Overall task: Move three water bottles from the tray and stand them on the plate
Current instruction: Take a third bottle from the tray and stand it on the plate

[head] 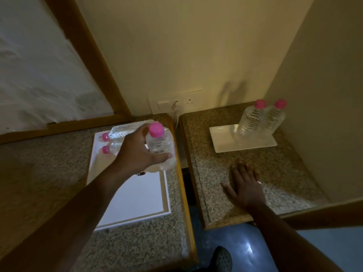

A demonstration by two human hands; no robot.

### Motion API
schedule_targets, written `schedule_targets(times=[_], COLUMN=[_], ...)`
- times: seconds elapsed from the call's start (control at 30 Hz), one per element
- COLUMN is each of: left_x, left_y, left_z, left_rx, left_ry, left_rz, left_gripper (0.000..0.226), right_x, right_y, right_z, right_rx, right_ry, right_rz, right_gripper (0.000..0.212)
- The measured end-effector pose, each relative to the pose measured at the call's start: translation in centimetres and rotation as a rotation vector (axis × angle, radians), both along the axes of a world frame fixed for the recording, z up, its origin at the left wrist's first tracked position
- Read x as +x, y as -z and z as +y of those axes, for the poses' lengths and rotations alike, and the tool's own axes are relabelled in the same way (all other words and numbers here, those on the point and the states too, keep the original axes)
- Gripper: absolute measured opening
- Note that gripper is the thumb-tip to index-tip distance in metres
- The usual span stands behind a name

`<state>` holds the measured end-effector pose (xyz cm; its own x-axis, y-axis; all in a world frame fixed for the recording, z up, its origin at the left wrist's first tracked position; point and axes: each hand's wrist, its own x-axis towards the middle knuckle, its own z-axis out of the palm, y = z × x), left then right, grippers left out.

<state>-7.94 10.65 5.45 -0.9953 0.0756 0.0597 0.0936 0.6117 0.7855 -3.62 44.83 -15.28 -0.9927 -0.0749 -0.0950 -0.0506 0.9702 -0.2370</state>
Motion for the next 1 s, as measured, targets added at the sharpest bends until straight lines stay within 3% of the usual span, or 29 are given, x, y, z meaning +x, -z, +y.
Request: schedule_targets(times=[0.13, 0.4, 0.67, 0.77, 1.0], left_x=[-2.8, -9.9, -14.3, -15.0, -15.4], left_y=[-1.0, 3.5, 7.2, 8.5, 9.0], left_z=[5.6, 16.3, 20.0, 20.6, 21.1], left_rx=[0.058, 0.054, -0.013, 0.013, 0.093], left_ry=[0.080, 0.216, 0.224, 0.273, 0.297], left_rz=[-0.008, -0.068, -0.097, -0.194, -0.181], left_gripper=[0.080, 0.062, 0.077, 0.081, 0.081], right_x=[-0.1, -0.1, -0.3, -0.3, -0.3], right_y=[-0.1, 0.5, 0.6, 0.7, 0.8], right_z=[0.6, 0.9, 0.8, 0.9, 1.0], right_rx=[0.011, -0.020, -0.059, -0.067, -0.065], right_ry=[-0.016, -0.003, -0.001, 0.004, 0.010], right_rz=[-0.002, 0.012, 0.039, 0.047, 0.014], right_gripper=[0.084, 0.083, 0.077, 0.076, 0.078])
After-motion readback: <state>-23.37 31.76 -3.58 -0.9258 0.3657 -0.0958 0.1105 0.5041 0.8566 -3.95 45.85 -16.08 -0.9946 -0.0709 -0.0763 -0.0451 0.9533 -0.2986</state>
